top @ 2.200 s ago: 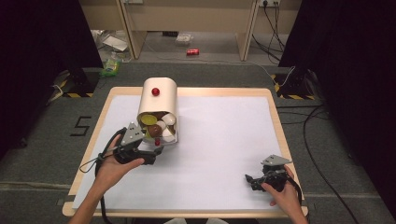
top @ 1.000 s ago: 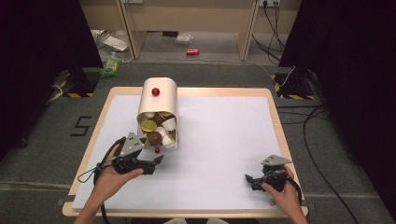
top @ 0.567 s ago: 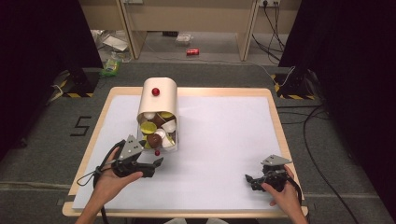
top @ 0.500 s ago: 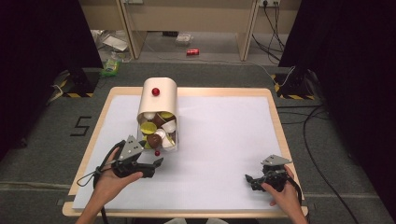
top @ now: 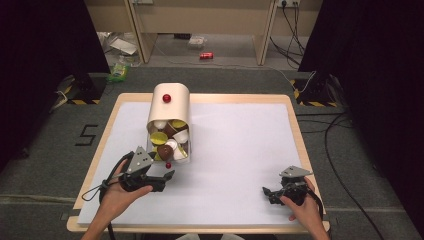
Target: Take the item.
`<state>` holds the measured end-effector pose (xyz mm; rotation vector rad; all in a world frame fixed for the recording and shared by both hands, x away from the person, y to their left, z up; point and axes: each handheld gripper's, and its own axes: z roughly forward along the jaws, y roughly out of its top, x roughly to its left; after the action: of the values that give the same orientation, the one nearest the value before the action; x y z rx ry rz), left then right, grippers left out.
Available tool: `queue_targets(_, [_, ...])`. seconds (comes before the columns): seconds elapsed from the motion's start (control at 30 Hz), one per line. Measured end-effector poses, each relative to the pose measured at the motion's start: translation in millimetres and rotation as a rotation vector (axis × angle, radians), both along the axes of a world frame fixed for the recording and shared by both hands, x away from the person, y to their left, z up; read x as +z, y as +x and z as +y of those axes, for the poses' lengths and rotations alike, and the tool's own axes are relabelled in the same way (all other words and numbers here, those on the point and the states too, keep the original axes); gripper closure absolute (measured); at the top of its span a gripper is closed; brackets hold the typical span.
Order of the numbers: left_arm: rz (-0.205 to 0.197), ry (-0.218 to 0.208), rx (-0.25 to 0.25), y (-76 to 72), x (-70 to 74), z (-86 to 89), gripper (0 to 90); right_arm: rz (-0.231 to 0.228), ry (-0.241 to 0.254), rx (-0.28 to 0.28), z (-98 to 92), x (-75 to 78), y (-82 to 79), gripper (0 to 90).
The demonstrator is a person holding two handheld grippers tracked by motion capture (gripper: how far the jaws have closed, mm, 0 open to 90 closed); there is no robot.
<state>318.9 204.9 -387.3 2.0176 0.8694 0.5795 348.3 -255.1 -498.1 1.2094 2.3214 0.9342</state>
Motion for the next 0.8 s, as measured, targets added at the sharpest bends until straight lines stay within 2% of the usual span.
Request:
queue_targets(0.17, [0.000, -0.013, 0.007, 2.5, 3.1, 1.5, 17.8, 0.000, 0.001, 0.000, -0.1, 0.0, 0.1, 0.6])
queue_targets(0.47, [-0.025, -0.034, 0.016, 12.8, 23.5, 6.0, 18.5, 0.000, 0.001, 0.002, -0.2, 0.0, 0.3, 0.6])
queue_targets(0.6, [-0.017, -0.033, 0.019, 21.6, 31.0, 8.3, 21.8, 0.000, 0.001, 0.002, -0.2, 0.0, 0.2, 0.6])
queue_targets(0.8, [0.033, 0.004, 0.001, 34.0, 29.5, 7.9, 25.8, 0.001, 0.002, 0.001, -0.1, 0.0, 0.1, 0.6])
